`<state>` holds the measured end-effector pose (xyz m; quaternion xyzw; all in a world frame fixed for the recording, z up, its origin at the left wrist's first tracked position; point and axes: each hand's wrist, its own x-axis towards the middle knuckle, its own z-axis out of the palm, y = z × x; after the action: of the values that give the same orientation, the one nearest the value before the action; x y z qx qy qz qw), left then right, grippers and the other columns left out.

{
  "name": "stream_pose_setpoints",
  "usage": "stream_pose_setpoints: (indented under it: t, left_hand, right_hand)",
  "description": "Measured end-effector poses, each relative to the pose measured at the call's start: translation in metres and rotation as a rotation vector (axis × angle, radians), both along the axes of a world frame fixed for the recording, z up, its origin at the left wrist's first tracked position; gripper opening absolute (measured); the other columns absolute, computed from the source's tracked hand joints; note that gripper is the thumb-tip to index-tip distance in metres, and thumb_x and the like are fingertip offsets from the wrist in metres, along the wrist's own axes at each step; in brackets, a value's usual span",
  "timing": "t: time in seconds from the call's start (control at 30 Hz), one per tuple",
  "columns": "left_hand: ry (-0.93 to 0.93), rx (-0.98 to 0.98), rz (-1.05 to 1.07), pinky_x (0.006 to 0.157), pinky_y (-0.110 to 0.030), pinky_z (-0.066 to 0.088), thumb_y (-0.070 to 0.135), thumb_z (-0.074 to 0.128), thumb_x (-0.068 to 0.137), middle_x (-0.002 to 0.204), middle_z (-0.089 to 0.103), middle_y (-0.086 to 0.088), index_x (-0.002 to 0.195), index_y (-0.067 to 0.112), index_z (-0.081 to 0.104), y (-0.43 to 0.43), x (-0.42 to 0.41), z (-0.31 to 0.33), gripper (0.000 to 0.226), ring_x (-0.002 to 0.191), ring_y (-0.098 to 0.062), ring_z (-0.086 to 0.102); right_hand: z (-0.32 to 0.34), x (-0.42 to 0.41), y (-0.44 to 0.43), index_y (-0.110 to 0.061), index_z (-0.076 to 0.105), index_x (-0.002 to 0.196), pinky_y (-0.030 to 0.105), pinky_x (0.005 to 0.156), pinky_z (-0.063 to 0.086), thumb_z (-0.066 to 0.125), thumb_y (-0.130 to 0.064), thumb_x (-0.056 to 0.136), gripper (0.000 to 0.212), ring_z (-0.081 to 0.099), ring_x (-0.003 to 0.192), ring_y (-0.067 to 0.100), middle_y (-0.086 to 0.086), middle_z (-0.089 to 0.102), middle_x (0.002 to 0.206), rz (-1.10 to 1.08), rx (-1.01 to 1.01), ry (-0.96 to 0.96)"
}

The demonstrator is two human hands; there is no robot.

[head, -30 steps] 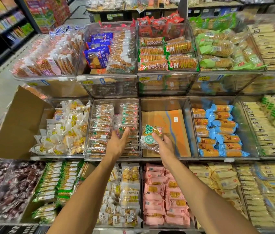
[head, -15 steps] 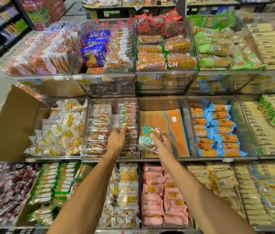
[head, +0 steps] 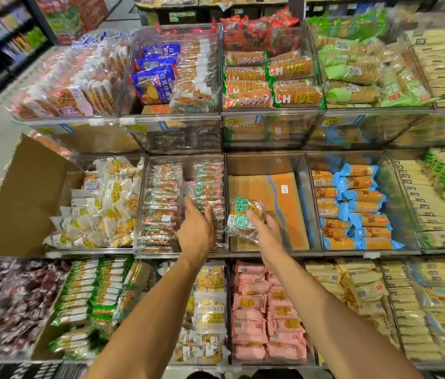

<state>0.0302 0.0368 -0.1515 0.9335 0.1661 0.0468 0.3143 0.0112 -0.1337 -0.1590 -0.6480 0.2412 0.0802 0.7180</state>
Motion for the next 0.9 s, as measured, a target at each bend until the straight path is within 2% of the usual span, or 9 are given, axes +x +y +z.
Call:
stream_pose_setpoints:
  t: [0.1,0.23,0.3,0.37,0.43,0.5,0.57,0.67,0.9]
  left_hand:
    - [-0.004,0.019,-0.036,0.073,-0.06,0.062,0.065,0.029,0.105,0.112,0.069,-0.011,0.153,0.03,0.013,0.0,0.001,-0.002,0.061,0.077,-0.031,0.073]
    - [-0.008,0.016,-0.069,0.08,-0.055,0.062,0.062,0.035,0.107,0.144,0.055,-0.017,0.162,0.026,0.003,0.006,-0.004,0.01,0.073,0.095,-0.033,0.072]
    - [-0.063,0.062,-0.123,0.084,-0.044,0.061,0.049,0.04,0.109,0.138,0.056,-0.012,0.158,0.017,0.025,0.018,-0.008,0.021,0.06,0.095,-0.022,0.067]
    - [-0.164,0.118,-0.157,0.086,-0.038,0.06,0.041,0.044,0.108,0.124,0.064,-0.003,0.141,0.018,0.05,0.039,-0.015,0.035,0.041,0.092,-0.012,0.063]
    - [-0.235,0.216,-0.08,0.088,-0.036,0.054,0.04,0.046,0.107,0.117,0.068,-0.004,0.131,0.016,0.059,0.069,-0.02,0.038,0.036,0.098,-0.016,0.063]
    - [-0.173,0.322,0.01,0.103,-0.047,0.045,0.047,0.036,0.11,0.137,0.061,-0.016,0.142,0.01,0.051,0.101,-0.021,0.027,0.051,0.126,-0.035,0.057]
    - [-0.019,0.396,0.0,0.127,-0.052,0.022,0.06,0.019,0.108,0.166,0.029,-0.023,0.16,0.006,0.026,0.123,-0.021,0.007,0.076,0.156,-0.041,0.021]
    - [0.018,0.486,-0.111,0.129,-0.052,-0.001,0.067,0.005,0.106,0.172,-0.002,-0.024,0.166,0.006,0.005,0.13,-0.025,-0.019,0.085,0.159,-0.037,-0.011]
    - [0.006,0.455,-0.131,0.13,-0.052,-0.002,0.066,0.008,0.106,0.172,-0.01,-0.02,0.166,0.008,0.0,0.132,-0.028,-0.024,0.083,0.158,-0.033,-0.019]
  right_hand:
    - [0.002,-0.001,0.0,-0.029,0.051,0.151,0.054,0.115,0.043,0.078,-0.082,0.059,0.11,0.053,0.133,0.021,-0.009,0.056,0.148,-0.007,0.039,-0.009]
    - [0.004,-0.001,-0.001,-0.024,0.05,0.151,0.05,0.116,0.04,0.077,-0.072,0.073,0.095,0.051,0.136,0.021,-0.007,0.055,0.148,-0.008,0.045,0.005]
    - [0.004,-0.001,-0.001,-0.022,0.049,0.153,0.044,0.113,0.04,0.077,-0.069,0.078,0.093,0.052,0.134,0.02,-0.006,0.057,0.148,-0.007,0.031,0.013]
    - [0.003,-0.001,-0.001,-0.022,0.048,0.154,0.045,0.114,0.039,0.077,-0.067,0.08,0.091,0.051,0.136,0.02,-0.007,0.055,0.15,-0.002,0.032,0.009]
    - [0.003,-0.001,0.0,-0.022,0.046,0.155,0.046,0.115,0.038,0.075,-0.071,0.078,0.096,0.048,0.138,0.02,-0.008,0.051,0.152,0.012,0.014,0.011]
    - [0.001,-0.001,-0.001,-0.021,0.046,0.155,0.046,0.114,0.038,0.074,-0.072,0.078,0.096,0.048,0.14,0.022,-0.006,0.052,0.153,0.03,-0.008,-0.005]
    - [0.002,-0.001,0.0,-0.02,0.045,0.156,0.045,0.114,0.037,0.074,-0.069,0.083,0.093,0.048,0.14,0.022,-0.004,0.051,0.154,0.037,-0.016,-0.008]
    - [-0.001,0.0,-0.002,-0.019,0.042,0.158,0.046,0.115,0.036,0.072,-0.064,0.087,0.089,0.046,0.142,0.024,-0.004,0.048,0.155,0.051,-0.031,0.009]
    - [-0.002,0.004,0.001,-0.019,0.039,0.16,0.044,0.113,0.035,0.072,-0.062,0.089,0.089,0.044,0.143,0.024,-0.001,0.045,0.159,0.044,-0.008,-0.033]
